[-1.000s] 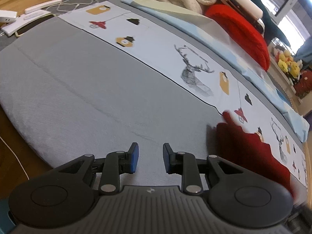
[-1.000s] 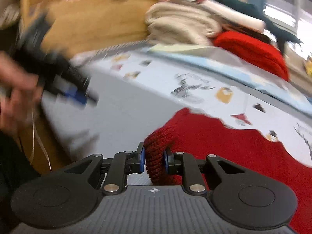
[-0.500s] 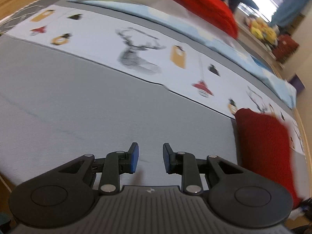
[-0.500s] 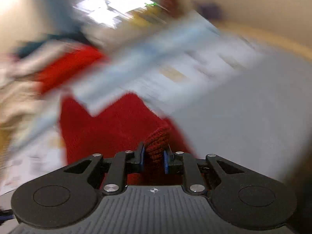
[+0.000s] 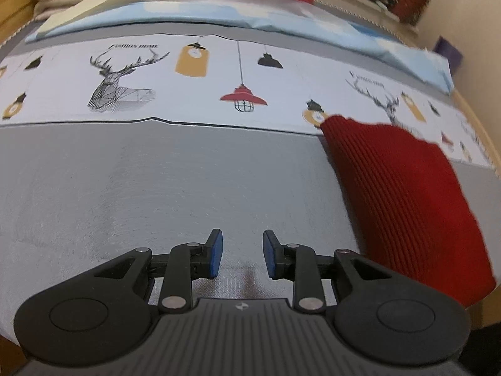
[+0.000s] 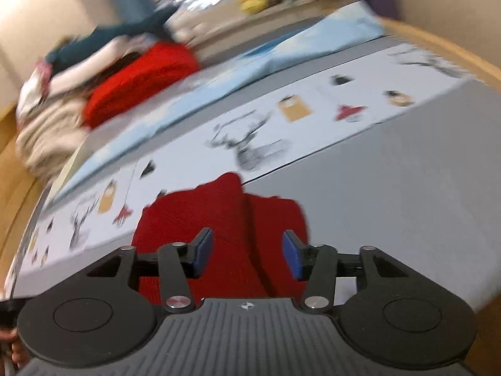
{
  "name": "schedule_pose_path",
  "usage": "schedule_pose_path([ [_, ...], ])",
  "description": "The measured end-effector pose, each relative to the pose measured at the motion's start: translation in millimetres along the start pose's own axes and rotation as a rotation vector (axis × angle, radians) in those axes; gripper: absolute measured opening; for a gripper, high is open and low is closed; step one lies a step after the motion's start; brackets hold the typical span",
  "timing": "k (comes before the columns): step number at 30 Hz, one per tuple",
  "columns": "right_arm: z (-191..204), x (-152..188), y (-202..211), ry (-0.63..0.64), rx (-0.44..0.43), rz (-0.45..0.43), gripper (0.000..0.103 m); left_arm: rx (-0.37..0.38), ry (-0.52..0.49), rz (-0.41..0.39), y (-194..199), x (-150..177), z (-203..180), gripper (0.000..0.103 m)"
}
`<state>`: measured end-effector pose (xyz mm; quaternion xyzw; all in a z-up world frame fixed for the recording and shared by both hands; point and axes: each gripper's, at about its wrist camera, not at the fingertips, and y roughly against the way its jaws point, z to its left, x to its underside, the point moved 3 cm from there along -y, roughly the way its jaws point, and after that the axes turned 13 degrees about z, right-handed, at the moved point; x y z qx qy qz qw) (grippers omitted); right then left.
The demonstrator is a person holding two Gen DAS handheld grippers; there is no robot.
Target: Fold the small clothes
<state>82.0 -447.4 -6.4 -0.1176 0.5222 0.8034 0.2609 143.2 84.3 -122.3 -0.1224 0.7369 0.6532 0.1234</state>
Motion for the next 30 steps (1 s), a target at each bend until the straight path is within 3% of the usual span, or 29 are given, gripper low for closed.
schedule_pose_path([
  [4,-7.2,-20.8,-54.3,-0.009,-0.080,0.147,0.064,-0.039,-0.036,-0.018,-1.0,6.7,-9.1,0.031],
  [8,-21.8,-18.9,-108.1,-0.141,-0.116,0.264,0.064,-0.063,-0.130,-0.106,10.3,15.7,-25.9,0.031],
  [11,-10.8,-24.0,-118.4,-0.152,-0.147,0.275,0.062,-0.036,-0.186,-0.124,15.8,21.6,-44.4,0.031],
  [13,-4.9,-24.6,-126.6,-0.119,-0.116,0.297,0.061,-0.024,-0.207,-0.124,20.5,22.7,-62.2,0.031],
  [14,-2.6,-24.9,-129.5,-0.105,-0.106,0.307,0.054,-0.007,-0.216,-0.127,23.9,23.1,-73.6,0.031],
  [17,2.3,-30.2,-123.8,-0.067,-0.135,0.277,0.021,0.066,-0.240,-0.141,33.1,18.9,-112.2,0.035],
  [19,0.1,-33.1,-109.6,-0.064,-0.176,0.228,0.018,0.117,-0.256,-0.148,38.2,13.7,-137.6,0.036],
  [23,1.1,-39.5,-59.6,0.015,-0.227,0.040,0.017,0.181,-0.290,-0.187,40.9,16.1,-179.9,0.036],
  [24,-1.1,-39.5,-60.0,0.010,-0.221,0.039,0.017,0.188,-0.300,-0.190,35.6,20.0,-187.3,0.036],
  [27,-21.1,-29.6,-85.8,-0.057,-0.159,0.190,0.018,0.215,-0.331,-0.100,1.7,39.9,-199.4,0.036],
  [30,-22.7,-20.0,-105.3,-0.008,-0.049,0.266,0.033,0.107,-0.382,0.060,-44.5,67.3,-199.5,0.038],
])
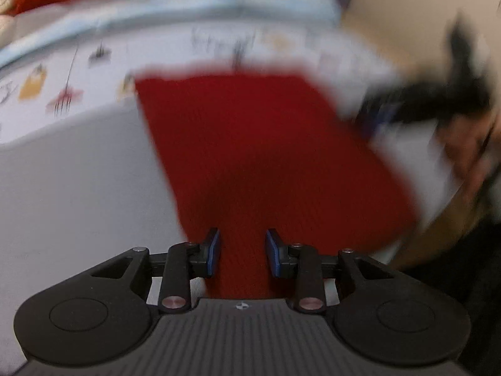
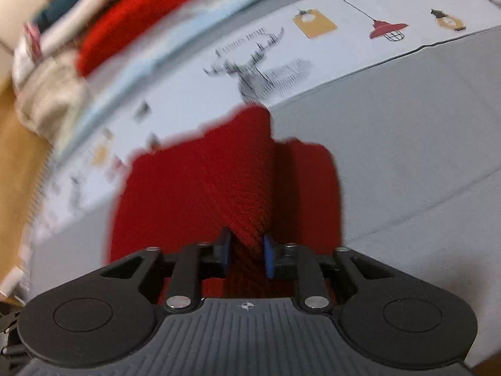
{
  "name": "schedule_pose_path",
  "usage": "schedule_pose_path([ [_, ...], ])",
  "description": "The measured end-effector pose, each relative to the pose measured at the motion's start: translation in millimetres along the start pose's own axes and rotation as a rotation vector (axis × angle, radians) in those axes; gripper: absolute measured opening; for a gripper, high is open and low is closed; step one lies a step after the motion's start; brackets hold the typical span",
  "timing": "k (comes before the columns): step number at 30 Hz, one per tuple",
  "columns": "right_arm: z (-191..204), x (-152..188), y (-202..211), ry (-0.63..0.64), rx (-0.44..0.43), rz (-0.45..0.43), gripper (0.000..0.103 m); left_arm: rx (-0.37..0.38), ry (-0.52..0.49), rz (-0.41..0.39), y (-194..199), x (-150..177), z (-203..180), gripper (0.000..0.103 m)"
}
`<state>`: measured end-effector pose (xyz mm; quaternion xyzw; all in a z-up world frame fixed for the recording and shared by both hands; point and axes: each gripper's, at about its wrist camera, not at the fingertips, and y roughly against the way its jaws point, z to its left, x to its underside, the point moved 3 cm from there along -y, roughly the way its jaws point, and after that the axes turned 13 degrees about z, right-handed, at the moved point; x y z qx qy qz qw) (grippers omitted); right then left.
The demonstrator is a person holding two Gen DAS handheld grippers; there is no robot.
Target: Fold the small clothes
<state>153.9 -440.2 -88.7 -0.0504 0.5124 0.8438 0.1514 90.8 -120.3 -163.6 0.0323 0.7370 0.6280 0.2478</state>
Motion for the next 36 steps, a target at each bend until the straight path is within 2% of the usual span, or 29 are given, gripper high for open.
schedule_pose_path([
  [1,1.5,1.8,0.3,0.023,0.030,-0.007,0.047,-0.015,-0.008,0.009,-5.4,4.4,1.1,0.039],
  [3,2.8,2.3,3.3,0.049,0.051,-0.005,0.064,0.007,0.002,0.003,-2.8,4.7,3.1,0.039],
  [6,-8.6,5.2,5.5,-0.011,0.021,0.014,0.072,0.062,0.043,0.040,5.0,-10.6,12.4,0.041],
  [7,-10.6,3.9,3.4,-0.024,0.019,0.023,0.078,0.073,0.056,0.034,9.5,-17.2,15.5,0.044],
  [8,-14.0,3.2,1.1,-0.040,0.018,0.032,0.081,0.079,0.067,0.019,14.9,-23.3,20.0,0.047],
  [9,-17.1,1.9,-2.1,-0.059,0.015,0.042,0.087,0.086,0.080,0.002,22.0,-27.6,26.7,0.057],
  [10,-19.5,0.7,-6.4,-0.076,0.006,0.054,0.090,0.098,0.103,-0.016,27.4,-32.5,33.9,0.070],
  [12,-26.5,-1.9,-14.5,-0.123,-0.039,0.092,0.093,0.123,0.159,-0.037,35.2,-45.1,47.6,0.082],
  [15,-36.2,-4.5,-25.7,-0.201,-0.115,0.141,0.095,0.192,0.224,-0.012,38.6,-66.9,65.3,0.085],
  [19,-37.6,-8.5,-37.5,-0.215,-0.155,0.171,0.102,0.257,0.239,0.042,37.1,-91.6,83.2,0.094],
  [23,-34.5,-12.8,-45.0,-0.209,-0.181,0.186,0.102,0.288,0.269,0.064,19.4,-111.7,95.7,0.094],
  [27,-29.4,-15.5,-45.0,-0.174,-0.173,0.182,0.099,0.396,0.425,0.116,-29.8,-122.0,116.0,0.094],
  [29,-26.9,-16.6,-43.6,-0.161,-0.178,0.167,0.090,0.447,0.508,0.157,-54.4,-121.6,121.1,0.095],
  [31,-24.1,-17.4,-40.0,-0.152,-0.205,0.149,0.069,0.468,0.529,0.167,-64.3,-126.7,119.1,0.100],
  [34,-17.1,-19.1,-36.5,-0.114,-0.195,0.127,0.061,0.448,0.511,0.169,-68.2,-136.6,116.9,0.098],
  [35,-15.4,-19.8,-35.7,-0.108,-0.189,0.121,0.058,0.438,0.519,0.164,-67.4,-138.6,119.0,0.095],
  [36,-14.2,-20.8,-34.7,-0.101,-0.183,0.111,0.057,0.421,0.524,0.152,-63.8,-141.0,121.2,0.086],
])
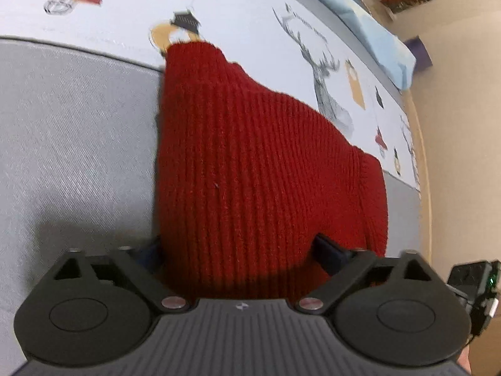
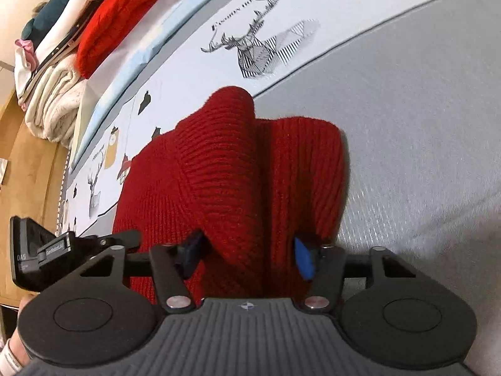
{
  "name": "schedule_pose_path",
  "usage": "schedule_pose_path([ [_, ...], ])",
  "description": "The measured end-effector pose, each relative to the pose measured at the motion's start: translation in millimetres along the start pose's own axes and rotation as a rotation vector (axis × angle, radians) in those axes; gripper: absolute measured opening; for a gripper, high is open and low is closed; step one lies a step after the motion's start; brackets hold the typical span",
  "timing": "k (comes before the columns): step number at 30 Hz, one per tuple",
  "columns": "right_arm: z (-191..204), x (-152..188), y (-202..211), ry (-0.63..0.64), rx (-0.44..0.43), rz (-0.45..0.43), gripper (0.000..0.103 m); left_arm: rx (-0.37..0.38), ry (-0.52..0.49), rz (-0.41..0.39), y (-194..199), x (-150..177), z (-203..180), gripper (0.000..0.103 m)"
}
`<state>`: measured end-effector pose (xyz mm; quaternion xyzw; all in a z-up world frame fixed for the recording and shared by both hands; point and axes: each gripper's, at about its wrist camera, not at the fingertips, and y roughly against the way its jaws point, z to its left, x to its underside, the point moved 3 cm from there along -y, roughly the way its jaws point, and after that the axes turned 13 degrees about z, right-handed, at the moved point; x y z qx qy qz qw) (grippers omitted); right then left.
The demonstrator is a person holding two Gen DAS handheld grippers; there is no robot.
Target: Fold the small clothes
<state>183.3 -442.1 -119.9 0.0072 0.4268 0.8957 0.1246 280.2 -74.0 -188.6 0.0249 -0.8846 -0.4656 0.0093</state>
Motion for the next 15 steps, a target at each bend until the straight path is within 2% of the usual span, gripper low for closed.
schedule_pose_path([
  [1,0.9,-1.8,0.3,0.004,0.004,-0.010,0.053,-0.017,-0.018,-0.027,6.7,-2.1,-3.8,0.076],
  [3,5.1,-6.3,4.1,0.009,0.006,-0.052,0.046,-0.079,-0.126,-0.095,24.8,-4.7,-20.5,0.068],
  [5,11.8,-12.0,7.5,0.018,0.001,-0.098,0.035,-0.157,-0.248,-0.174,41.8,-4.1,-37.4,0.066],
  [7,21.6,-18.4,7.8,0.026,-0.023,-0.133,0.032,-0.212,-0.325,-0.252,58.8,-3.8,-46.9,0.065],
  [11,47.8,-33.2,-4.5,0.044,-0.050,-0.167,0.030,-0.265,-0.369,-0.376,92.4,-11.8,-47.8,0.065],
  [15,86.2,-47.6,-17.5,0.080,-0.083,-0.240,0.030,-0.291,-0.331,-0.447,121.0,-24.5,-31.1,0.065],
])
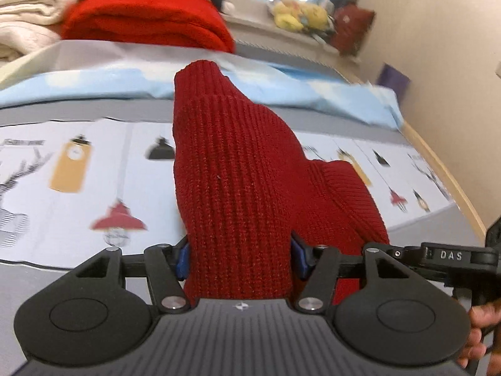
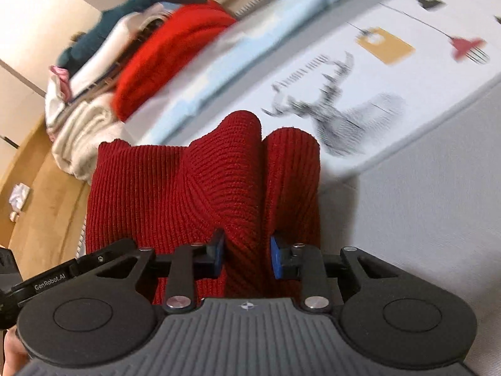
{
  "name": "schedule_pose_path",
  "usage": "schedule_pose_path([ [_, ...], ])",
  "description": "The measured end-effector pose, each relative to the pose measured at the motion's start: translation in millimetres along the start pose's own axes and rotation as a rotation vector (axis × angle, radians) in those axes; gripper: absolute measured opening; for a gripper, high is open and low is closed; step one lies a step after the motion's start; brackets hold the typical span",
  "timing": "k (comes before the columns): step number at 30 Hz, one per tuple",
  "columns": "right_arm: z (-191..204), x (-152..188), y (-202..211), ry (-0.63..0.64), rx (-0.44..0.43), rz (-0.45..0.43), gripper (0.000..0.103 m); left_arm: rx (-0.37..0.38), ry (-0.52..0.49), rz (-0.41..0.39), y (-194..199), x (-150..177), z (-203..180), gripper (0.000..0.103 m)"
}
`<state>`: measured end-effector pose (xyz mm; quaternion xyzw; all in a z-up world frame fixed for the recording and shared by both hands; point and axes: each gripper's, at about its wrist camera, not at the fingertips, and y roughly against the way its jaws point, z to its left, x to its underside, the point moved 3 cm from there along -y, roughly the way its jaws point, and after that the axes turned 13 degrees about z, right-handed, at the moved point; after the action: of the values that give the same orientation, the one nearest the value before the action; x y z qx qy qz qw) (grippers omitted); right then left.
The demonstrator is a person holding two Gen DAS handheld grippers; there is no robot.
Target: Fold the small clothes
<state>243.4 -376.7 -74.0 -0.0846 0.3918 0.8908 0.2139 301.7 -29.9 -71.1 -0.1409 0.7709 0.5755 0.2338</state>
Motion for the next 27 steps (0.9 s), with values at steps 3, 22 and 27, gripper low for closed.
schedule_pose_path([
  [3,24.7,-7.3,-15.6,0.036,-0.007,-0.044,0.030,-0.016,0.066,0.003,0.5,-7.4,21.8,0.070],
  [22,43.4,3.1,-63.8,0.025,0.314,0.029,0.062,-0.067,0.003,0.243,-1.5,37.1,58.1,0.076],
  [27,52.5,22.5,-37.0,0.031,0.287,0.037,0.066,-0.065,-0.169,0.213,20.3,46.1,34.6,0.080],
])
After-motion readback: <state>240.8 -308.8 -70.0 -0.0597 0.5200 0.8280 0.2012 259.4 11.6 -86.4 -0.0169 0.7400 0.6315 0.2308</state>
